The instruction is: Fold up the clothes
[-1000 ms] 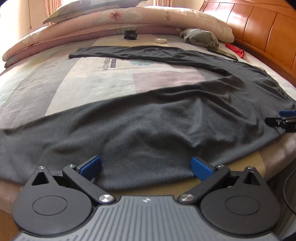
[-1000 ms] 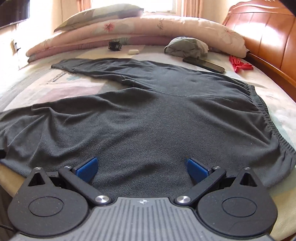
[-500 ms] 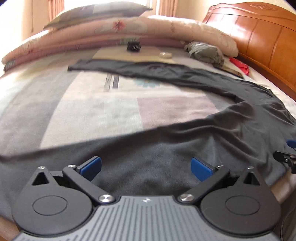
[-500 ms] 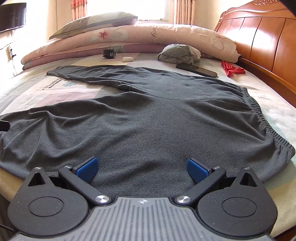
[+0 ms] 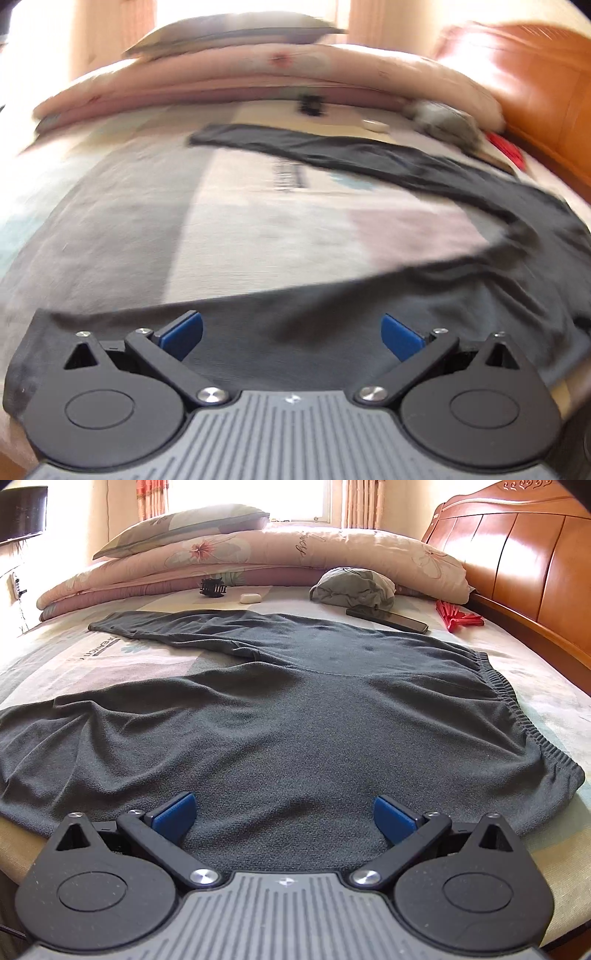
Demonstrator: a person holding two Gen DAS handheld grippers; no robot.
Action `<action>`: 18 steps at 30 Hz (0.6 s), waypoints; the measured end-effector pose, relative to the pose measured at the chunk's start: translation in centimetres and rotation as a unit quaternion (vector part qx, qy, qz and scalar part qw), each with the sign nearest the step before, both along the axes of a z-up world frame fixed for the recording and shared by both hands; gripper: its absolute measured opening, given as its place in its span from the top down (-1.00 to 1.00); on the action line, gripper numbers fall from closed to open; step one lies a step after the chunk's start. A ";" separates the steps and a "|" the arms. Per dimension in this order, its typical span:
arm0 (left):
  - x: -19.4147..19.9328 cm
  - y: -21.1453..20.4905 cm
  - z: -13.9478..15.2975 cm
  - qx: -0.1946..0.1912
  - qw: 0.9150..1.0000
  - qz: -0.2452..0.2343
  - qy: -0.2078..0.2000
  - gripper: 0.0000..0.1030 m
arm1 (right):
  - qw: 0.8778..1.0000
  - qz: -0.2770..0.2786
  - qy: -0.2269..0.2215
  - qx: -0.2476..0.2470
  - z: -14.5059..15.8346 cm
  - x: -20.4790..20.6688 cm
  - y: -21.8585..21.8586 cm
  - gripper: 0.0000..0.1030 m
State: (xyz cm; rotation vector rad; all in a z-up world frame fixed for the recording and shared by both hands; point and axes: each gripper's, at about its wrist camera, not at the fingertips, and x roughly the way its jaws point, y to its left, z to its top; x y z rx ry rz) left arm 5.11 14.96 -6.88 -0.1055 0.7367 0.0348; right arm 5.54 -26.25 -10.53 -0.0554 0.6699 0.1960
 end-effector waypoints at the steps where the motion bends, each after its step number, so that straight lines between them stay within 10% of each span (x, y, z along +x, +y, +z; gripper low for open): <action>1: 0.3 1.4 -0.5 -0.018 1.000 0.015 0.004 -0.98 | 1.000 -0.001 0.002 0.000 0.0 0.0 0.0 -1.00; 7: -0.8 8.5 -2.2 -0.063 0.996 0.070 -0.007 -0.98 | 1.000 -0.006 0.010 -0.003 0.2 0.1 0.1 -1.00; 11: -0.6 12.0 -2.0 -0.019 0.992 0.124 0.009 -0.97 | 1.000 -0.006 0.013 -0.003 0.2 0.2 0.1 -1.00; 18: -2.4 10.0 0.6 -0.054 0.995 0.081 -0.013 -0.98 | 1.000 -0.003 0.013 -0.003 0.2 0.2 0.0 -1.00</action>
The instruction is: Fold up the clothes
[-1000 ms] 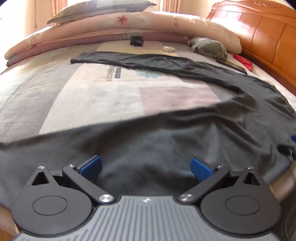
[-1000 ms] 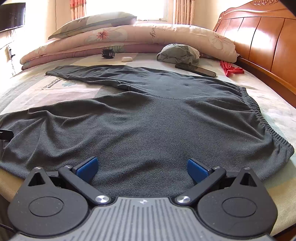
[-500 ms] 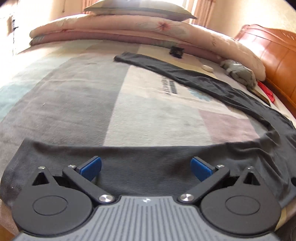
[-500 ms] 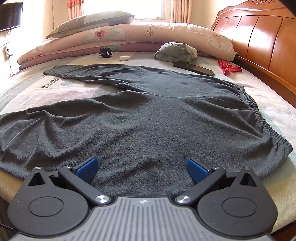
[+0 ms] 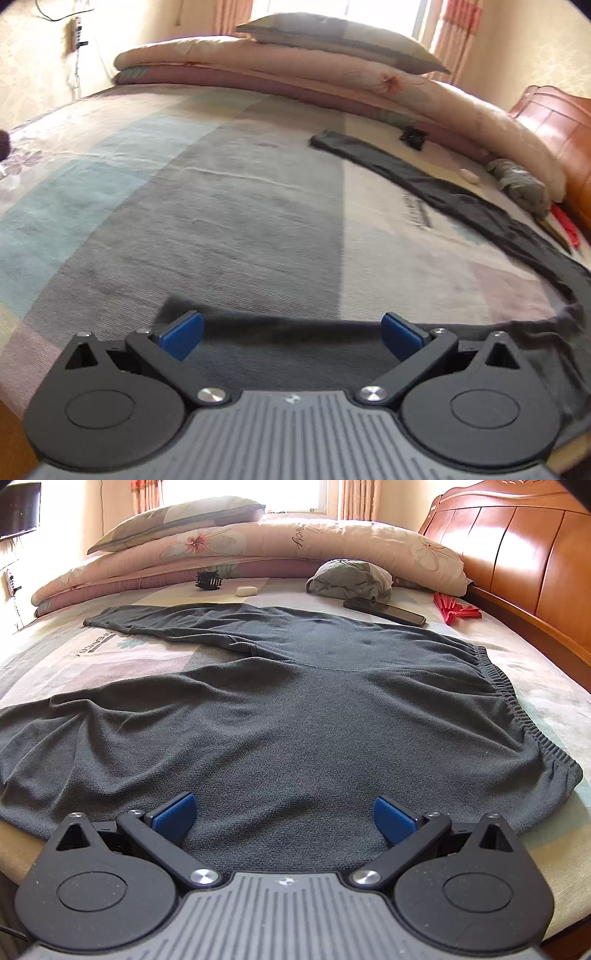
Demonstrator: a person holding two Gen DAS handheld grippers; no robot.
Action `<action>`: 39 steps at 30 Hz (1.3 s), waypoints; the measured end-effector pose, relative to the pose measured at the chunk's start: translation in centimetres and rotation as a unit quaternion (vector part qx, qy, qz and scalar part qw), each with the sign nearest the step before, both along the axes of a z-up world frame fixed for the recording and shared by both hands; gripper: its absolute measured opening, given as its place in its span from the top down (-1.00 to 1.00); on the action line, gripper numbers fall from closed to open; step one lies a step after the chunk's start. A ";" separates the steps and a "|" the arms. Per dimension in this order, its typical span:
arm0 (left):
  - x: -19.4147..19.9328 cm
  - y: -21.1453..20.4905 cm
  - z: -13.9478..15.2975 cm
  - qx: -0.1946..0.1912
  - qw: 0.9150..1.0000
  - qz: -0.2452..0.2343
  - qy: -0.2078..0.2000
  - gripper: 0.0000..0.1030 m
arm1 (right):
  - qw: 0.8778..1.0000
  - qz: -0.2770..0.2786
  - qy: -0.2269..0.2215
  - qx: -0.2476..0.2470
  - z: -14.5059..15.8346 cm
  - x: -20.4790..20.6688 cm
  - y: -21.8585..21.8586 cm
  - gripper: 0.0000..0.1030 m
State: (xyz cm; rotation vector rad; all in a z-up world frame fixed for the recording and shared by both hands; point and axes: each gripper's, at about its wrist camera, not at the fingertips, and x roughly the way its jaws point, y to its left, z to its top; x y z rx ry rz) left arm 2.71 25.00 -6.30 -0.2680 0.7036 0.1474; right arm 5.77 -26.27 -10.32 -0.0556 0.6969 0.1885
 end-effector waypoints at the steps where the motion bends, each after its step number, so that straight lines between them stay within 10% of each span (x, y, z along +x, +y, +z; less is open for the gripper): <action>1: -0.5 -0.7 -0.1 -0.013 1.000 -0.013 0.001 -0.98 | 1.000 0.000 0.000 0.000 0.0 0.0 0.0 -1.00; 5: -2.2 -2.0 -2.0 -0.042 0.999 -0.024 0.026 -0.98 | 1.000 0.002 -0.001 0.000 0.0 0.0 -0.1 -1.00; 10: -2.3 -3.2 -1.7 0.049 0.997 0.016 0.065 -0.98 | 1.000 0.006 -0.003 0.001 0.0 -0.1 -0.2 -1.00; 15: -1.2 -6.7 0.9 0.045 0.997 -0.055 0.011 -0.98 | 1.000 0.010 0.000 0.002 0.1 0.0 -0.2 -1.00; 27: 1.0 -12.9 -1.0 0.087 0.989 -0.099 0.069 -0.98 | 0.996 0.080 0.016 0.031 2.5 0.5 -0.9 -1.00; 33: 2.7 -15.3 2.3 0.065 0.992 -0.101 0.030 -0.98 | 0.988 0.143 -0.035 0.040 6.5 9.2 3.0 -1.00; 39: 4.7 -18.4 4.7 0.044 0.989 -0.144 -0.006 -0.98 | 0.987 0.145 0.030 0.063 4.1 21.3 8.4 -1.00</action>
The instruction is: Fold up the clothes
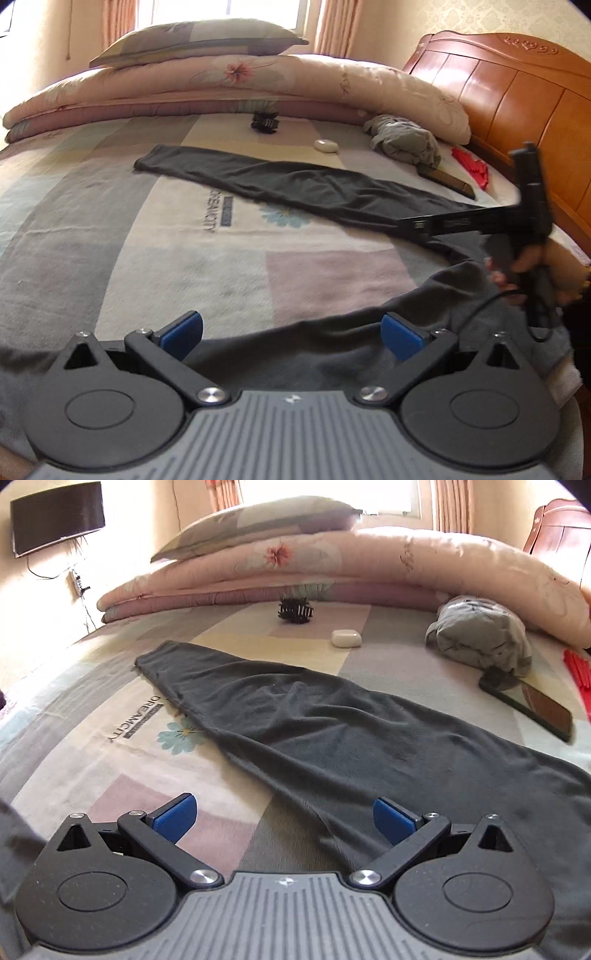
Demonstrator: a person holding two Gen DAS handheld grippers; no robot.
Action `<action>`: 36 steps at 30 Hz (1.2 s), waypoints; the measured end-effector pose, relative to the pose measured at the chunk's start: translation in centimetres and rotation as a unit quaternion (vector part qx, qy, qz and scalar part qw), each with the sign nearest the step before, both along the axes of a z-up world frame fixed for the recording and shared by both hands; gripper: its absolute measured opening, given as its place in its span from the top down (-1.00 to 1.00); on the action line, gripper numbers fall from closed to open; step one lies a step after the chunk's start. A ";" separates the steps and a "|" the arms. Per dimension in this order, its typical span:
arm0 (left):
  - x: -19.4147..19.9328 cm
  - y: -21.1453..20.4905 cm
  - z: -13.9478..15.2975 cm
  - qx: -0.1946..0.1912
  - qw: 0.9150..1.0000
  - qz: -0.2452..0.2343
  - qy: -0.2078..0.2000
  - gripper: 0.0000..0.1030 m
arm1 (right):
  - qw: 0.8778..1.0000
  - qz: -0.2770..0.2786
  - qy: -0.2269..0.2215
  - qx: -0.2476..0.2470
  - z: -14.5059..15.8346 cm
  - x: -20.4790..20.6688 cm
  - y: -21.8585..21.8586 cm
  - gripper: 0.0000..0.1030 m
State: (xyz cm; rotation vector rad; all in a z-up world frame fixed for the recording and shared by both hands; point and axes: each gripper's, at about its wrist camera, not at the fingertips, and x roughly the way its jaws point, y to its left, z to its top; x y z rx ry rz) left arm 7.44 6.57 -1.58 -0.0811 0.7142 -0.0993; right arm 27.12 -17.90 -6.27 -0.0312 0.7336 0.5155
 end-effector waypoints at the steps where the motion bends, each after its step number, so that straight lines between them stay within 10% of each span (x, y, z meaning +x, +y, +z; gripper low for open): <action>1: 0.2 -0.4 0.3 0.000 1.000 -0.008 -0.003 -0.98 | 1.000 -0.001 0.015 0.002 -0.8 1.5 0.7 -1.00; 6: 0.6 -1.3 0.1 -0.013 0.999 -0.037 -0.007 -0.98 | 0.998 -0.013 0.056 0.030 -2.8 0.1 1.0 -1.00; 16: 7.3 -2.7 1.4 -0.012 0.996 -0.090 0.006 -0.98 | 0.998 0.059 -0.008 -0.009 -1.0 -0.4 1.4 -1.00; 23: 14.4 -3.3 2.8 -0.066 0.992 -0.104 0.016 -0.98 | 0.995 0.065 0.058 0.039 -2.6 -0.2 1.5 -1.00; 30: 23.6 -6.4 -0.9 -0.162 0.976 -0.126 0.079 -0.98 | 0.994 0.089 0.007 0.057 -3.4 -1.9 0.5 -1.00; 36: 27.3 -9.3 -5.3 -0.170 0.966 -0.131 0.145 -0.98 | 0.995 0.080 0.009 0.057 -3.0 -2.6 0.0 -1.00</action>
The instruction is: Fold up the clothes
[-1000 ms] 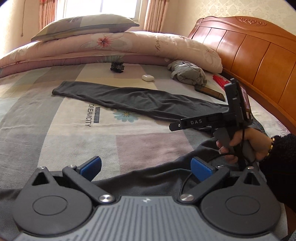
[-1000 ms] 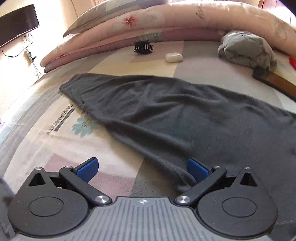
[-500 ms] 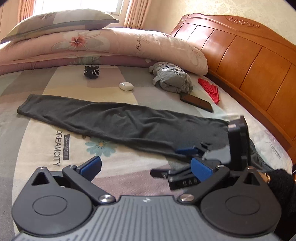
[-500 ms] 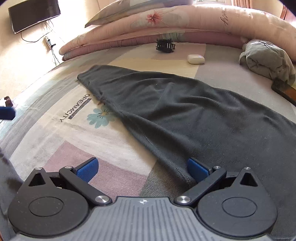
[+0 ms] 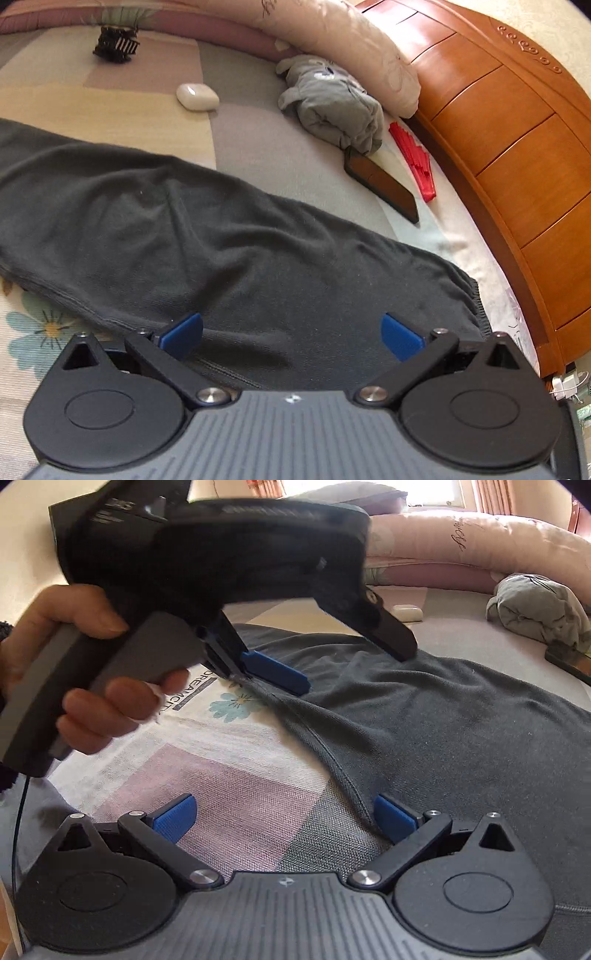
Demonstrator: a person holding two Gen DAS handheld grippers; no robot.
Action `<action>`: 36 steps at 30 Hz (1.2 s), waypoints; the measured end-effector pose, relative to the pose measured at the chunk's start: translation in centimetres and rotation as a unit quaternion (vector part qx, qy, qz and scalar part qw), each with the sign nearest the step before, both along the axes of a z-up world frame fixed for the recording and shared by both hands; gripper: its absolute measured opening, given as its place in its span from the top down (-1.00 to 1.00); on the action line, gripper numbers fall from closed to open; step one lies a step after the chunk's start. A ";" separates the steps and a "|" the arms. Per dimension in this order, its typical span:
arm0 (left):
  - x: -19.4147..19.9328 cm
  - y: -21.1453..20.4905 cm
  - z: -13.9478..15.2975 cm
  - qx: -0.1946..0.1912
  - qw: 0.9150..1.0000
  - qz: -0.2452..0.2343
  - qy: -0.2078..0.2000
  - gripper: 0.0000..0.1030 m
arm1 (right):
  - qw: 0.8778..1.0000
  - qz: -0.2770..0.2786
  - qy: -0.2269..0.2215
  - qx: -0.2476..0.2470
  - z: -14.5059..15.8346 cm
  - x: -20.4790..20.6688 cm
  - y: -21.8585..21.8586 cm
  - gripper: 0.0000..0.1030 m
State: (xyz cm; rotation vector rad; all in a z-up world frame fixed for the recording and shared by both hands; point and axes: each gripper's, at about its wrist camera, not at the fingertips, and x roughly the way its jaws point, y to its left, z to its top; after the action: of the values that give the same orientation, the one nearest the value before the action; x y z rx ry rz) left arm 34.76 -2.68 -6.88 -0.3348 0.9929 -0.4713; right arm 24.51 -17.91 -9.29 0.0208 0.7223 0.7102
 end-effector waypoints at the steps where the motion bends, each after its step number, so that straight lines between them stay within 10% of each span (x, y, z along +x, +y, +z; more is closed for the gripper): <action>1: 0.1 -0.2 -0.4 0.001 1.000 -0.002 0.002 -0.98 | 1.000 -0.004 0.004 0.003 0.2 -0.1 -0.2 -1.00; 8: -1.8 -0.8 -1.8 0.025 0.999 -0.009 0.019 -0.98 | 0.996 -0.015 0.078 0.051 0.7 0.5 -1.8 -1.00; 16: 0.2 -1.5 -0.4 -0.034 0.999 -0.015 0.006 -0.98 | 0.997 0.014 0.062 0.039 1.1 -0.9 -1.0 -1.00; 24: -1.7 -1.0 -1.6 -0.014 0.998 -0.033 0.048 -0.98 | 0.996 0.053 0.066 0.025 1.0 -1.9 -0.2 -1.00; 36: -0.6 4.6 -2.1 0.025 0.998 0.050 0.010 -0.98 | 0.995 0.027 0.083 0.053 1.1 -1.2 -1.4 -1.00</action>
State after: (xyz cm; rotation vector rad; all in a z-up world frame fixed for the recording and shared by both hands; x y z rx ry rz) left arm 34.16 1.92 -8.96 -0.3445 1.0014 -0.3523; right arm 23.35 -19.36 -8.14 0.1589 0.8452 0.8046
